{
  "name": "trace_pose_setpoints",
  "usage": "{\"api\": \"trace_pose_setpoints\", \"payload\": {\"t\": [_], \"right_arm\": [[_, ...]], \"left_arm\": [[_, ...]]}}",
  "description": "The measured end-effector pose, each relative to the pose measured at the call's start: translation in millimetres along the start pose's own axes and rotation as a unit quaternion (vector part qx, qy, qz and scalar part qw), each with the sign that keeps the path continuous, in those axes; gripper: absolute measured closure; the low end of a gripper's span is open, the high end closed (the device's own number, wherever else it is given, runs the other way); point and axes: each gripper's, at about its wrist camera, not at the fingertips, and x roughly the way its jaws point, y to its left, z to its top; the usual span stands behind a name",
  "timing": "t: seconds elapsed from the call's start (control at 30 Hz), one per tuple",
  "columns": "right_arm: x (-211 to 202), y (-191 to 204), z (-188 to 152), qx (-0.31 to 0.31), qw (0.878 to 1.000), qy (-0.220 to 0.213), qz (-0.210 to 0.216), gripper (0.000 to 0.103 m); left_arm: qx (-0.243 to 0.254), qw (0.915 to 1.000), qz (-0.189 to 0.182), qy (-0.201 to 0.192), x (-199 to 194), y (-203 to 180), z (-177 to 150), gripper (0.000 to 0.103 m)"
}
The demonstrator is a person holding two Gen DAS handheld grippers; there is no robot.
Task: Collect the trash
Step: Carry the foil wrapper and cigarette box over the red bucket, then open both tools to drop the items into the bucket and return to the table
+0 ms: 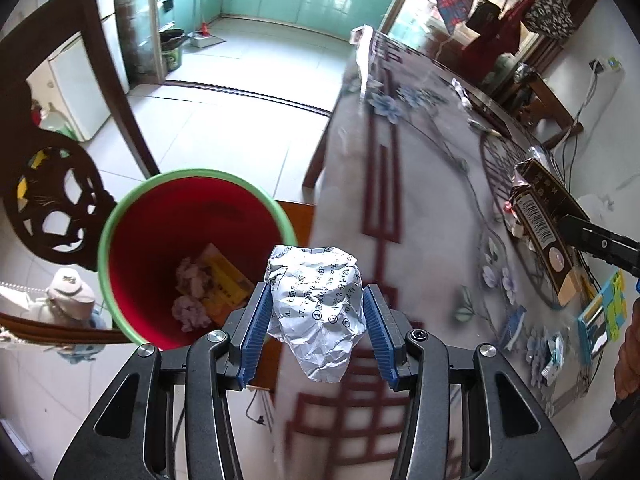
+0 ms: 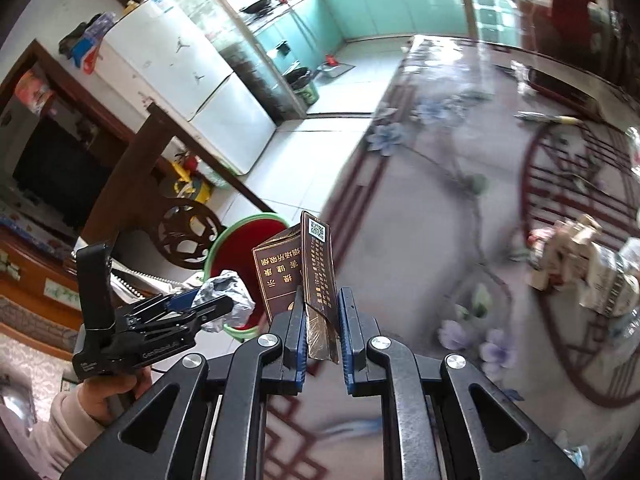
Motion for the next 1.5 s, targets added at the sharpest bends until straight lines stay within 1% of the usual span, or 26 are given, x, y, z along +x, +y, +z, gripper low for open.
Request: {"api": "trace_pose_setpoints", "payload": {"t": [0.1,0.37,0.57,0.67,0.9,1.27,1.43,1.47,1.5], "right_arm": [[15.4,15.6,6.5,-0.015,1.000,0.011,0.007,0.092],[53.9,49.5,17.9,-0.024,0.999,0.034,0.035,0.092],[66.9,68.6,23.8,-0.037,0.998,0.039,0.039,0.092],[72.7,75.4,24.5,-0.040,0.997,0.043,0.041,0.092],[84.6,78.4,27.9,-0.039,0.997,0.053,0.046,0.092],[100.6,97.5,34.8,-0.072,0.994,0.063,0.052,0.092],[111.0,106.6,36.2,-0.081,0.992,0.067,0.065,0.092],[112.5,108.1,36.2,-0.082,0.992,0.066,0.067,0.092],[113.8,109.3,36.2,-0.083,0.992,0.065,0.069,0.092]], "left_arm": [[-0.014,0.9999,0.008,-0.003,-1.7,15.0,-0.5,0.058],[-0.058,0.9974,0.042,0.005,-3.3,60.4,-4.9,0.058],[-0.083,0.9944,0.065,0.009,1.8,86.2,0.6,0.058],[-0.093,0.9936,0.064,0.010,5.0,92.0,5.0,0.058],[-0.094,0.9935,0.065,0.007,11.9,95.9,15.5,0.058],[-0.115,0.9900,0.080,0.019,21.9,107.3,20.1,0.058],[-0.132,0.9887,0.071,0.015,19.6,110.3,20.8,0.058],[-0.132,0.9884,0.073,0.014,19.4,110.1,21.0,0.057],[-0.133,0.9880,0.078,0.013,18.9,110.3,21.2,0.052]]}}
